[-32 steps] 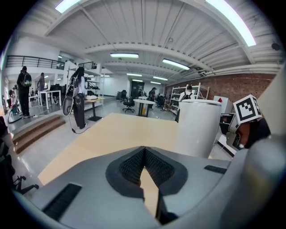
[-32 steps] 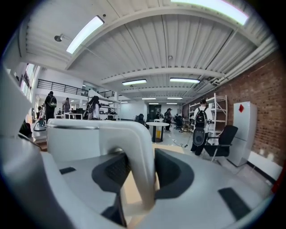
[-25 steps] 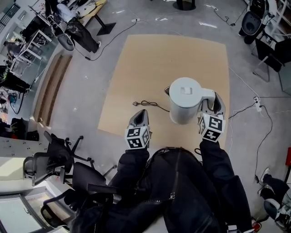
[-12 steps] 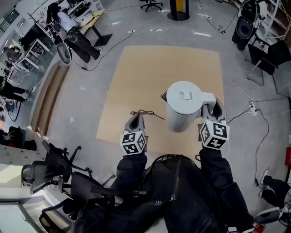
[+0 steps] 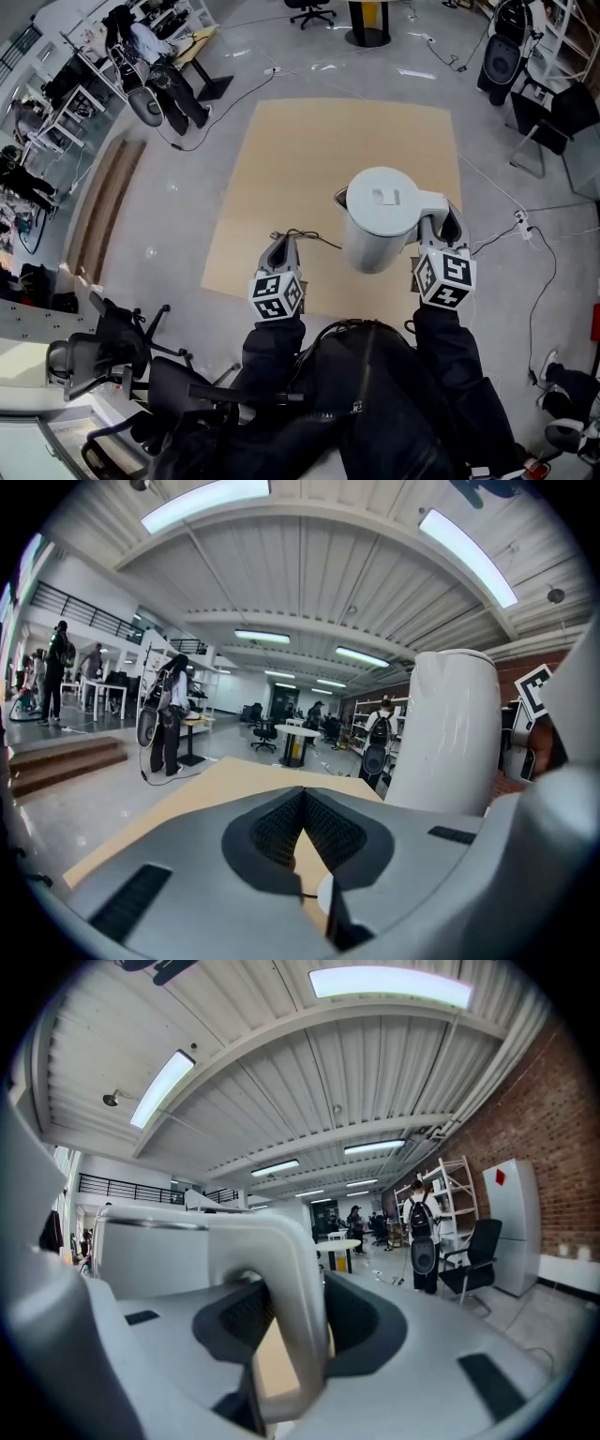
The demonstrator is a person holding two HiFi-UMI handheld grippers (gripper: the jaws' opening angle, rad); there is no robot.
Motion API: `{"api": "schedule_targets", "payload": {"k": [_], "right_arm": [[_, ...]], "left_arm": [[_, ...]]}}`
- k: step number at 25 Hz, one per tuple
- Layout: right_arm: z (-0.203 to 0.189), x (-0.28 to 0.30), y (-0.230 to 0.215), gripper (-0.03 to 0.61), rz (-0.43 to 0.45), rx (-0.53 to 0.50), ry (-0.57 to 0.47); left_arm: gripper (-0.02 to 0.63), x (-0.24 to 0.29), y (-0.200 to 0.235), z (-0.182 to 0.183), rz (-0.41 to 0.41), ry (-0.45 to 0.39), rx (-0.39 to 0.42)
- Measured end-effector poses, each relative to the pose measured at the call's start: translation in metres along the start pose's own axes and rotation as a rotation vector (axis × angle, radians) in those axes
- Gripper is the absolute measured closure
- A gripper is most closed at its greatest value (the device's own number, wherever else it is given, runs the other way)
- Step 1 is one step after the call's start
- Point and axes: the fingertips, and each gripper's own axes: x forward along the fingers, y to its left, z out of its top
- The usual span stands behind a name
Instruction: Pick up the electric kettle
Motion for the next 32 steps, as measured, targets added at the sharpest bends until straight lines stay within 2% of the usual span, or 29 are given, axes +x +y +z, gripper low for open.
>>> {"api": "schedule_targets", "payload": {"k": [13,32], "right_arm": [[0.006,-0.010,-0.003,0.425,-0.016,-0.009,-0.033],[0.011,-0.015,-0.004,0.425,-0.018,-0.025,-0.045]], "left_arm": [[0.614,-0.007,-0.004,0.005,-0.006,-0.023,0.014],[0.614,-0.004,-0.016,0.004,-0.034,-0.012,0.035]]}}
